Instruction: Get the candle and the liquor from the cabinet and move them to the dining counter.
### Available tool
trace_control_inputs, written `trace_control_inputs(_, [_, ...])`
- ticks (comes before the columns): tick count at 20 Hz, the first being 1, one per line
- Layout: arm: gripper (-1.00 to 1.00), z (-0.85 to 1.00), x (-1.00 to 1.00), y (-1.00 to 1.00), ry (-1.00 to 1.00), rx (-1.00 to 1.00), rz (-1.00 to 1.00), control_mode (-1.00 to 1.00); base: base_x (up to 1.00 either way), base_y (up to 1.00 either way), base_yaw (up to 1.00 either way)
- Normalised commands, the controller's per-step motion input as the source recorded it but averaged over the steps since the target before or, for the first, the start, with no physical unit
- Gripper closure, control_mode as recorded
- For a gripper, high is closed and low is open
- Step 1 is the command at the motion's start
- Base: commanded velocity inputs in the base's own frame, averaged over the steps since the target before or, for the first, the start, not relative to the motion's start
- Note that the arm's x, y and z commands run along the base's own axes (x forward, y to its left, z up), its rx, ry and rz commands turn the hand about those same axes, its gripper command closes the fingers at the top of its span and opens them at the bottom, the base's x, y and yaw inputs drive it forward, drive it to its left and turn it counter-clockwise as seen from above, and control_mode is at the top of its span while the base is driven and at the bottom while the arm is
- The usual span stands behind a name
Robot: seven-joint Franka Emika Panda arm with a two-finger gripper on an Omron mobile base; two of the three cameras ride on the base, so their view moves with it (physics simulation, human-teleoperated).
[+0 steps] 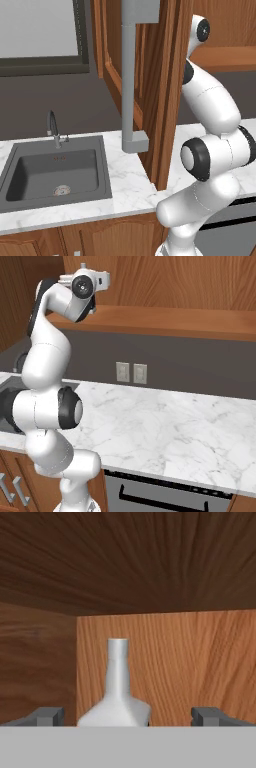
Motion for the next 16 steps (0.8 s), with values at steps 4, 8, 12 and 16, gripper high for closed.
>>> trace_control_inputs(4, [-1.00, 0.00, 0.15, 0.01, 0.02, 0.00, 0.00, -1.00, 0.00, 0.00, 0.00])
trace_control_inputs(8, [-1.00, 0.00, 0.19, 0.08, 0.03, 0.00, 0.00, -1.00, 0.00, 0.00, 0.00])
trace_control_inputs(12, [-1.00, 0.00, 0.14, 0.11, 0.04, 0.00, 0.00, -1.00, 0.00, 0.00, 0.00])
trace_control_inputs(16, [-1.00, 0.00, 0.11, 0.16, 0.08, 0.00, 0.00, -1.00, 0.00, 0.00, 0.00])
